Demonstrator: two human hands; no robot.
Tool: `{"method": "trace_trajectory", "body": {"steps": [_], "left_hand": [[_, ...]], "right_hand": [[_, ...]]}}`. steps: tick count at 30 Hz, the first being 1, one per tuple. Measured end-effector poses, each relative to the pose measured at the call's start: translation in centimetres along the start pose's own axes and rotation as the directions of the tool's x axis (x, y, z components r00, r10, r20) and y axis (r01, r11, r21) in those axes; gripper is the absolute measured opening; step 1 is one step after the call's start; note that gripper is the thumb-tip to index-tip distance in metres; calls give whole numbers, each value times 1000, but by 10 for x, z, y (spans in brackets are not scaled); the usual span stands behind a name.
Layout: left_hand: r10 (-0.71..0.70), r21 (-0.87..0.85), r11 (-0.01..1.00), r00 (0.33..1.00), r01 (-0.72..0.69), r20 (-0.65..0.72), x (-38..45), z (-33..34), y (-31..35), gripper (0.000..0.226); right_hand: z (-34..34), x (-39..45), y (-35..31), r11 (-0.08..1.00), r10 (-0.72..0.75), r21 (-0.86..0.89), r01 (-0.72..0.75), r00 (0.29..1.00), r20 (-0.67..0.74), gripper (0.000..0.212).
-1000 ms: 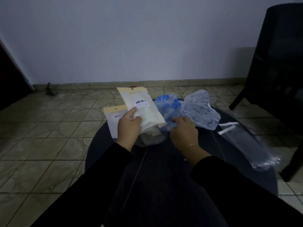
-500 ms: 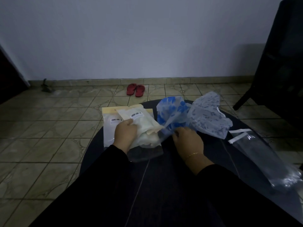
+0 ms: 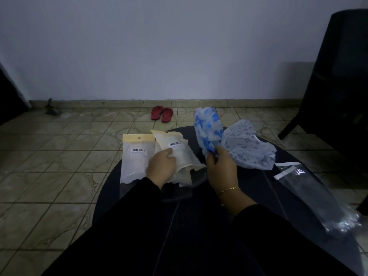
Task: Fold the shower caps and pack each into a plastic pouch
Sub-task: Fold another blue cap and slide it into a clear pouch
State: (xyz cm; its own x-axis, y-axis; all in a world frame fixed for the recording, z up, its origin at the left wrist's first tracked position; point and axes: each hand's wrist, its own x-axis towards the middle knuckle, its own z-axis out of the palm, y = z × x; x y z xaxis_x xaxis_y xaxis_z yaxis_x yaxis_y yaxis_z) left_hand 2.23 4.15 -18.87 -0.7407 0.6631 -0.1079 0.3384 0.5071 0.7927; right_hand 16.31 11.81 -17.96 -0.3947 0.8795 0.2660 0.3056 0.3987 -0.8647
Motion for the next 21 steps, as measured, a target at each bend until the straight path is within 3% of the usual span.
{"method": "trace_trajectory", "body": {"steps": [3,5,11,15,17,18,19,21], "left_hand": [[20,246,969,1000,-18,-3,8,12,1,46],[55,315,948,998,-45,-23,13,17,3,43],[57,307,950,998,-59,17,31,24,7,40],[118,252,965,981,-76,-152,20,19,16,44],[125,118,987,975,-105,-183,1,11,29,54],[90,-20,995,987,-93,-136,-6,8,31,61],[34,-183,982,998,-44,-55,-14,4,37,69],[-23,-491,860,972,138,232,-30,-2,40,83]], "right_hand": [[0,-1,-1,999,-48,13,48,999,-4,13],[0,0,1,998,-68,11,68,998,-12,16],[-5,-4,6,986,-158,40,159,987,-17,21],[-13,-22,5,945,-323,47,324,946,-32,22],[-18,-33,6,886,-462,43,462,887,-14,12],[-22,-39,7,852,-524,44,523,852,17,8],[-26,-45,8,822,-569,38,568,820,56,7],[-34,-57,13,765,-639,7,644,757,135,9]]}}
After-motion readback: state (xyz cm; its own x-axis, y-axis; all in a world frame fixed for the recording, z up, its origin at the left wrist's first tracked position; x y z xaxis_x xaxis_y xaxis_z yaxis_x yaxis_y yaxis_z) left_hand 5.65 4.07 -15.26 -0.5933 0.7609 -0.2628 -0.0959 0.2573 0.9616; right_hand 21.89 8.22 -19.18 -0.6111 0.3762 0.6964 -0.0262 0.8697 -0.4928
